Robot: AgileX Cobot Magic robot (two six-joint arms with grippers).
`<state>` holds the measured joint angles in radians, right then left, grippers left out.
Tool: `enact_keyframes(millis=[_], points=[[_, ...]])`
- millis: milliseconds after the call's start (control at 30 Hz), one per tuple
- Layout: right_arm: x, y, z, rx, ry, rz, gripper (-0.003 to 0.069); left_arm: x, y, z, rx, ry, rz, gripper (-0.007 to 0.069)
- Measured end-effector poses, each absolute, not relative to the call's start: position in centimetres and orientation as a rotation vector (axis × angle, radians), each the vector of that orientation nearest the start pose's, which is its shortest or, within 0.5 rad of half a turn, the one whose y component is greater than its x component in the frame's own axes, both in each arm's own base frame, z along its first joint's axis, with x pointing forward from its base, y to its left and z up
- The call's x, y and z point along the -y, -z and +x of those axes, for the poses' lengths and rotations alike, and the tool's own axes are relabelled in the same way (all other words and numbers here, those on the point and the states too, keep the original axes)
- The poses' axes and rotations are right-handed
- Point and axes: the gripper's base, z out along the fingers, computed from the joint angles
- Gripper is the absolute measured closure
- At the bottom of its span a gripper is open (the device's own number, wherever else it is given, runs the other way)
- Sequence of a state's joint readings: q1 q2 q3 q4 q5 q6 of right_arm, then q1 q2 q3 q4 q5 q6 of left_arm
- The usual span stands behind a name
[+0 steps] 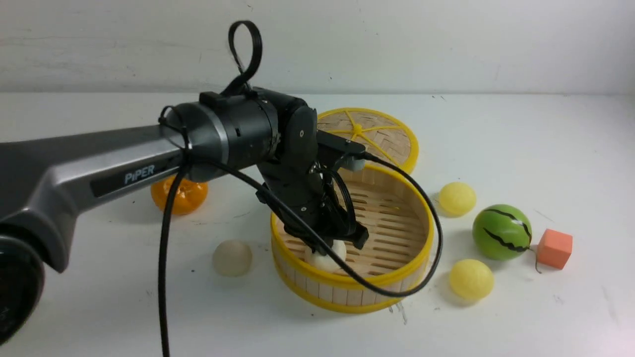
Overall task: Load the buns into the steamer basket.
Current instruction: Use the left arm to put the steamed stuffed bun into the steamer, then use the left arm to grab a steamed stuffed bun
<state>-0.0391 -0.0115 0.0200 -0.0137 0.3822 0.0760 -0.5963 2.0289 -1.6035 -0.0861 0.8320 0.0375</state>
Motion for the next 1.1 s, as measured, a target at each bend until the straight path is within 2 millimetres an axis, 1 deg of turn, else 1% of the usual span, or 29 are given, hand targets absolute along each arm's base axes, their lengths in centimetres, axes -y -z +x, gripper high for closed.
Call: enact_keyframes(millis=[100, 133, 167, 200, 233, 267, 300, 367, 400, 433, 467, 500, 533, 567, 600, 633, 700, 767, 900, 967, 1033, 1100], points=[[0.3, -17.3, 5.2, -1.872, -0.012, 0.099, 0.0418, 25.1, -21.7, 36.0, -2.641, 0.257, 0.802, 0.0525], [0.3, -17.3, 5.2, -1.872, -0.012, 0.099, 0.0418, 25.0, -22.6, 35.8, -2.639, 0.261, 0.793, 0.0451], [0.3, -17.3, 5.2, -1.872, -0.012, 0.099, 0.0418, 24.9, -23.4, 35.6, -2.636, 0.267, 0.784, 0.0406], [0.3, -17.3, 5.2, -1.872, -0.012, 0.099, 0.0418, 24.8, -24.1, 35.4, -2.635, 0.270, 0.777, 0.0370], [0.3, -17.3, 5.2, -1.872, -0.012, 0.099, 0.0418, 24.7, -24.6, 35.3, -2.630, 0.273, 0.773, 0.0351], [0.3, -17.3, 5.2, -1.872, -0.012, 0.099, 0.0418, 24.4, -25.9, 34.9, -2.612, 0.276, 0.768, 0.0319], [0.3, -17.3, 5.2, -1.872, -0.012, 0.099, 0.0418, 23.4, -28.8, 33.9, -2.571, 0.264, 0.767, 0.0259], [0.3, -17.3, 5.2, -1.872, -0.012, 0.099, 0.0418, 22.0, -31.1, 32.9, -2.558, 0.241, 0.760, 0.0230], [0.3, -17.3, 5.2, -1.872, -0.012, 0.099, 0.0418, 21.9, -31.3, 32.9, -2.552, 0.241, 0.755, 0.0230], [0.3, -17.3, 5.2, -1.872, -0.012, 0.099, 0.0418, 20.0, -31.9, 32.3, -2.584, 0.216, 0.719, 0.0239], [0.3, -17.3, 5.2, -1.872, -0.012, 0.099, 0.0418, 19.8, -32.1, 32.4, -2.582, 0.215, 0.712, 0.0239], [0.3, -17.3, 5.2, -1.872, -0.012, 0.099, 0.0418, 17.9, -31.1, 32.5, -2.637, 0.188, 0.663, 0.0270], [0.3, -17.3, 5.2, -1.872, -0.012, 0.099, 0.0418, 16.9, -30.0, 32.8, -2.676, 0.173, 0.622, 0.0298], [0.3, -17.3, 5.2, -1.872, -0.012, 0.099, 0.0418, 15.9, -28.6, 33.2, -2.710, 0.158, 0.589, 0.0327], [0.3, -17.3, 5.2, -1.872, -0.012, 0.099, 0.0418, 15.6, -27.7, 33.4, -2.725, 0.151, 0.576, 0.0345], [0.3, -17.3, 5.2, -1.872, -0.012, 0.099, 0.0418, 14.5, -26.1, 34.0, -2.743, 0.141, 0.532, 0.0381], [0.3, -17.3, 5.2, -1.872, -0.012, 0.099, 0.0418, 13.8, -24.1, 34.4, -2.755, 0.133, 0.499, 0.0428], [0.3, -17.3, 5.2, -1.872, -0.012, 0.099, 0.0418, 13.7, -23.2, 35.0, -2.740, 0.133, 0.483, 0.0449], [0.3, -17.3, 5.2, -1.872, -0.012, 0.099, 0.0418, 13.9, -22.5, 35.8, -2.691, 0.129, 0.481, 0.0434], [0.3, -17.3, 5.2, -1.872, -0.012, 0.099, 0.0418, 13.9, -22.2, 36.0, -2.684, 0.129, 0.480, 0.0416], [0.3, -17.3, 5.2, -1.872, -0.012, 0.099, 0.0418, 14.1, -21.4, 36.3, -2.695, 0.127, 0.481, 0.0379], [0.3, -17.3, 5.2, -1.872, -0.012, 0.099, 0.0418, 14.1, -21.0, 36.4, -2.702, 0.124, 0.483, 0.0363]])
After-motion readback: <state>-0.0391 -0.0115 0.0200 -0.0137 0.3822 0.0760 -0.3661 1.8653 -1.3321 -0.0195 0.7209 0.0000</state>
